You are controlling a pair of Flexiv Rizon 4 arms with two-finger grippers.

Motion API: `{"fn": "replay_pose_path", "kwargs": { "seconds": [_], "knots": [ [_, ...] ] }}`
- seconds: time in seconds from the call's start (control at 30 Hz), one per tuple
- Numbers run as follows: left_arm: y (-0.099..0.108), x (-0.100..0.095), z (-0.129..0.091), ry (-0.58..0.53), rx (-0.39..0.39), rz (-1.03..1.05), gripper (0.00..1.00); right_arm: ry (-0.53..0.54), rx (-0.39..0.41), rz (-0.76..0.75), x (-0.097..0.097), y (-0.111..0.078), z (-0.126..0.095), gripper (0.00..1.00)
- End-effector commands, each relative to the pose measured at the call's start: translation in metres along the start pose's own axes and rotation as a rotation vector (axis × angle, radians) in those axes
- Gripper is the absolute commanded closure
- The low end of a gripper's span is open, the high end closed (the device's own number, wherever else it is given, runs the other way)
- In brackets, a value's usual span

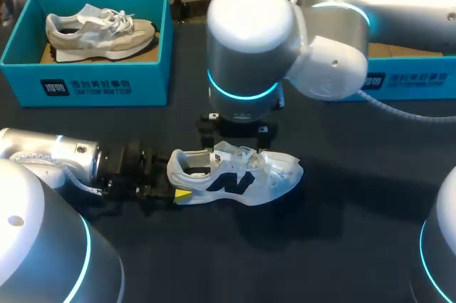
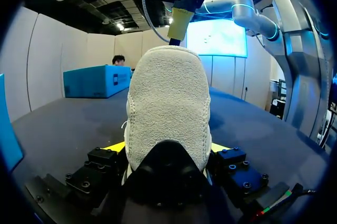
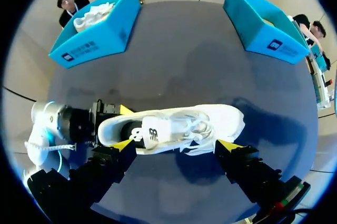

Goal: Take the shoe out of the shoebox, open the shoe tongue, remove and reinsert the insole, then place the shoe into the shoebox

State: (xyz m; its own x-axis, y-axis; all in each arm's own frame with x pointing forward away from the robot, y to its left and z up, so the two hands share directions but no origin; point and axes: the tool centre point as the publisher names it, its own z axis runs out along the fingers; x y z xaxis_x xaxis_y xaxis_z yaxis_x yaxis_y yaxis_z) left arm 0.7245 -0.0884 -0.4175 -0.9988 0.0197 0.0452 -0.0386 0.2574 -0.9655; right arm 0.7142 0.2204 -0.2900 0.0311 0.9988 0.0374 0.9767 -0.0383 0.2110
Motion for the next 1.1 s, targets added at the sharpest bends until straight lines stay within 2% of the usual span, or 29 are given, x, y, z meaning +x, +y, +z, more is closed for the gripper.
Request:
{"fn": "replay_pose_path", "kwargs": {
  "seconds": [0.03,0.27,0.6,0.83,1.1],
  "knots": [
    [0.002,0.0,0.001,-0.004,0.0,0.0,1.0,-0.101,-0.001,0.072,0.025,-0.004,0.015,0.0],
    [0.002,0.0,0.001,-0.004,0.0,0.0,1.0,-0.14,0.024,0.078,0.026,-0.004,0.027,0.0],
    [0.002,0.0,0.001,-0.004,0.0,0.0,1.0,-0.184,0.07,0.078,0.04,-0.012,0.045,0.0],
    [0.002,0.0,0.001,-0.004,0.0,0.0,1.0,-0.246,0.091,0.081,0.04,-0.016,0.058,0.0],
    [0.002,0.0,0.001,-0.004,0.0,0.0,1.0,-0.34,0.11,0.095,0.031,-0.015,0.066,0.0]
  ]
}}
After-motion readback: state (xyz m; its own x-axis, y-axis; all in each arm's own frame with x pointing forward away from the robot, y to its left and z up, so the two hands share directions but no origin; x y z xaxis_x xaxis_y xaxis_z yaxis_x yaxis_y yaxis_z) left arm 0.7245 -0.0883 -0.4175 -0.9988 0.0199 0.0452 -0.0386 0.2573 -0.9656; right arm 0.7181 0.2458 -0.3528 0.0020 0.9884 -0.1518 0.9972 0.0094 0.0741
